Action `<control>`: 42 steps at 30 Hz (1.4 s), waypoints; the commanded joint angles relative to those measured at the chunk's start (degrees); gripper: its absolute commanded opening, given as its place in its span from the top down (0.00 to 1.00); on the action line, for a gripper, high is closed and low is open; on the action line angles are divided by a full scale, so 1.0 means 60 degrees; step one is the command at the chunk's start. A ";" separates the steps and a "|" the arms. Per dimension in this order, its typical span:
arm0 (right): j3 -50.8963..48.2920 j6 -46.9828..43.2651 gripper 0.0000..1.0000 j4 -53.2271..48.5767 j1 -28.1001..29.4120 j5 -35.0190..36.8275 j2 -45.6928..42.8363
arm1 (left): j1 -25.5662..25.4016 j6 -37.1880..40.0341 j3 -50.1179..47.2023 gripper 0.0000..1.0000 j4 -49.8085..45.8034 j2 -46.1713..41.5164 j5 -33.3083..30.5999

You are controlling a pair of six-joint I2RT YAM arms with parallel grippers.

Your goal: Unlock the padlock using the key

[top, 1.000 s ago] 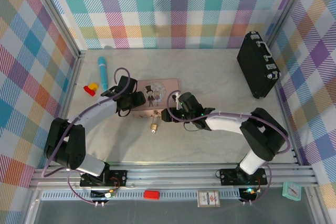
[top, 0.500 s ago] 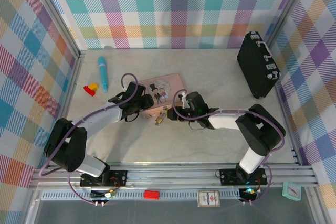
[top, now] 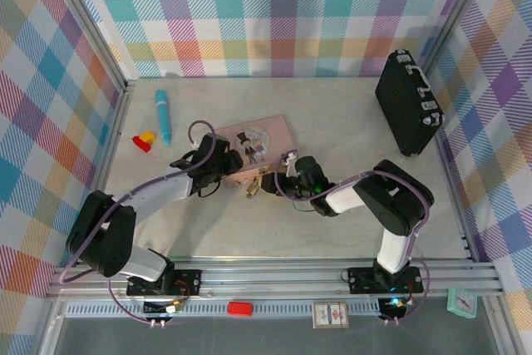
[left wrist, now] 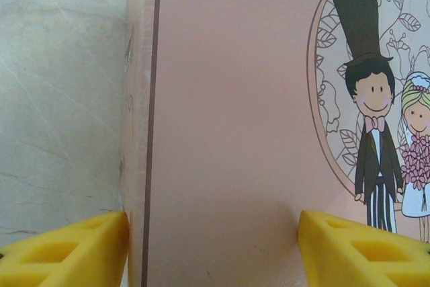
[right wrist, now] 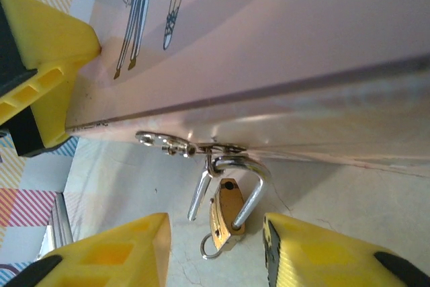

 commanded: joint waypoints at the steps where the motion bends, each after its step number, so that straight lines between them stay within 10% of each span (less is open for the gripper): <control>1: -0.0233 0.0511 0.61 0.0183 0.0112 0.0505 0.0119 | -0.0142 -0.0234 -0.0307 0.35 -0.0460 -0.0050 0.0113; 20: -0.0271 0.2178 0.72 -0.1028 0.1222 0.3743 0.0031 | -0.0152 -0.0846 -0.0678 0.36 -0.0069 -0.0387 0.0314; 42: -0.0073 0.1784 0.70 0.1611 0.1277 0.2786 0.1188 | -0.0167 -0.1068 -0.0891 0.37 0.0243 -0.0475 0.0611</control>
